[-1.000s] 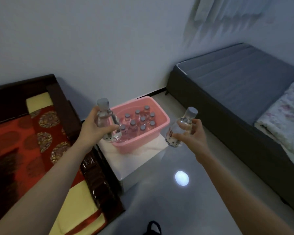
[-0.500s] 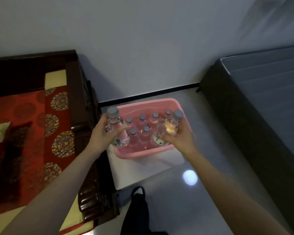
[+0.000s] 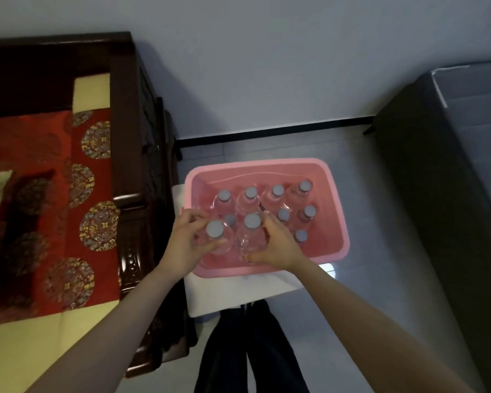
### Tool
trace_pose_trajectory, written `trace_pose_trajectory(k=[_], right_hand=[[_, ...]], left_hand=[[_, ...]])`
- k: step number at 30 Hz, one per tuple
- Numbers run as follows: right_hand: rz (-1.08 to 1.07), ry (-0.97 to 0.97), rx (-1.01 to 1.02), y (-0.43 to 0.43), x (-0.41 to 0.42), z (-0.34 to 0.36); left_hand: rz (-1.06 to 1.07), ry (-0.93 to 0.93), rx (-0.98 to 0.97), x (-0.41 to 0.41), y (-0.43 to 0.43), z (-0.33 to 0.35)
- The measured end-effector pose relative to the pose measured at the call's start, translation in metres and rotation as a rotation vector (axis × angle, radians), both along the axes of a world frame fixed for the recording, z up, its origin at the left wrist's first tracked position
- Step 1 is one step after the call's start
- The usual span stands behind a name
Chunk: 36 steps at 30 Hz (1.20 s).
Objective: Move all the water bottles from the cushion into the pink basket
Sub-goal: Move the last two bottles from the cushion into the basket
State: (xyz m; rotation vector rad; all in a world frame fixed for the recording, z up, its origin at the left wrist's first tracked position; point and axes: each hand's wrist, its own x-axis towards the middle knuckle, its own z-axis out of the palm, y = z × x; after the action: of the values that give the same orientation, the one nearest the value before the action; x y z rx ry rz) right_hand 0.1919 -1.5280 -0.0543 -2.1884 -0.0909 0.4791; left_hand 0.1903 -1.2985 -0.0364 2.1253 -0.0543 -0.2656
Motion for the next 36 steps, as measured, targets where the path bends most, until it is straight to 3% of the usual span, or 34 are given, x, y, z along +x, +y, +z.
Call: trace_pose_trajectory(k=[13,23,36], right_hand=[[0.19,-0.022,-0.083,-0.003,0.021,-0.024],[0.304,-0.121,-0.273,-0.001,0.023,-0.03],[0.503,-0.278,-0.496,0.006,0.021,-0.037]], left_hand=[[-0.011,-0.026,0.26,-0.003,-0.013,-0.014],[-0.032,-0.005,0.327,0.002,-0.014,-0.023],[-0.279,0.04,0.516,0.015,-0.026,-0.025]])
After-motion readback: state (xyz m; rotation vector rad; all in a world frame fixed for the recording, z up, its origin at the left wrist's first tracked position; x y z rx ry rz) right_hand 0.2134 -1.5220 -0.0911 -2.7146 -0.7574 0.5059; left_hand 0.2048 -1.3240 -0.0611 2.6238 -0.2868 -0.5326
